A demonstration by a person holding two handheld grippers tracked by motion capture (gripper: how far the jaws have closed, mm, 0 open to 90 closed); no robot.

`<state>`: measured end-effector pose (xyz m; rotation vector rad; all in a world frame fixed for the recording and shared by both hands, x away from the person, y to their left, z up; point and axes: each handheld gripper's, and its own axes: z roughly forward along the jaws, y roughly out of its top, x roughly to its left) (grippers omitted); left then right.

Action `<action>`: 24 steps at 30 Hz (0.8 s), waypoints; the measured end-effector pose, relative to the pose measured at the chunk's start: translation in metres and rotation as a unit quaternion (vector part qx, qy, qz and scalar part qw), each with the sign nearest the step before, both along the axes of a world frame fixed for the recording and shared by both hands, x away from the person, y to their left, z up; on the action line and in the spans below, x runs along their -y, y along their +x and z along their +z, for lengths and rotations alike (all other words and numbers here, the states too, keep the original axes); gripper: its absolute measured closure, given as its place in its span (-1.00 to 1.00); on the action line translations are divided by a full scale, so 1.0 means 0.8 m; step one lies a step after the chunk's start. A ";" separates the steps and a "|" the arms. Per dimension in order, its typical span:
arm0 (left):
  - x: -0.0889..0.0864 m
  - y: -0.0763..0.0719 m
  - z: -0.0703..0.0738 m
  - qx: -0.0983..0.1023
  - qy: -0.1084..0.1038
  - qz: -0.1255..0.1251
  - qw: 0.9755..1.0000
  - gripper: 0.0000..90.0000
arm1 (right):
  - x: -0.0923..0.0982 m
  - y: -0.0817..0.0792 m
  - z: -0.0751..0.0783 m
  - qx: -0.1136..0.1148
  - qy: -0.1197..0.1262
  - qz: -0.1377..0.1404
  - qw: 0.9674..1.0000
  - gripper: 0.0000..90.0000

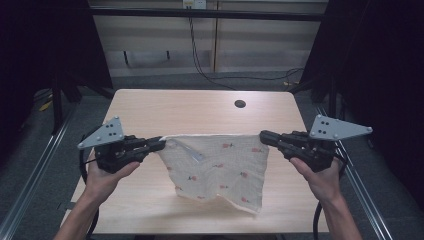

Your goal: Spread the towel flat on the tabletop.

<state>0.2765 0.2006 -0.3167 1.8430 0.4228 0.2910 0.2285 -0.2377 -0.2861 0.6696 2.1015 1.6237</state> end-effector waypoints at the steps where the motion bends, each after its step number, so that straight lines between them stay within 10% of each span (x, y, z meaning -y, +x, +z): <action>1: 0.002 0.005 -0.006 -0.001 0.007 0.003 1.000 0.90 | 0.000 0.003 -0.005 -0.005 -0.003 -0.003 1.000 0.95; 24: 0.037 0.114 -0.085 -0.074 0.024 0.043 0.996 0.87 | 0.017 0.117 -0.097 -0.099 -0.007 -0.054 0.994 0.96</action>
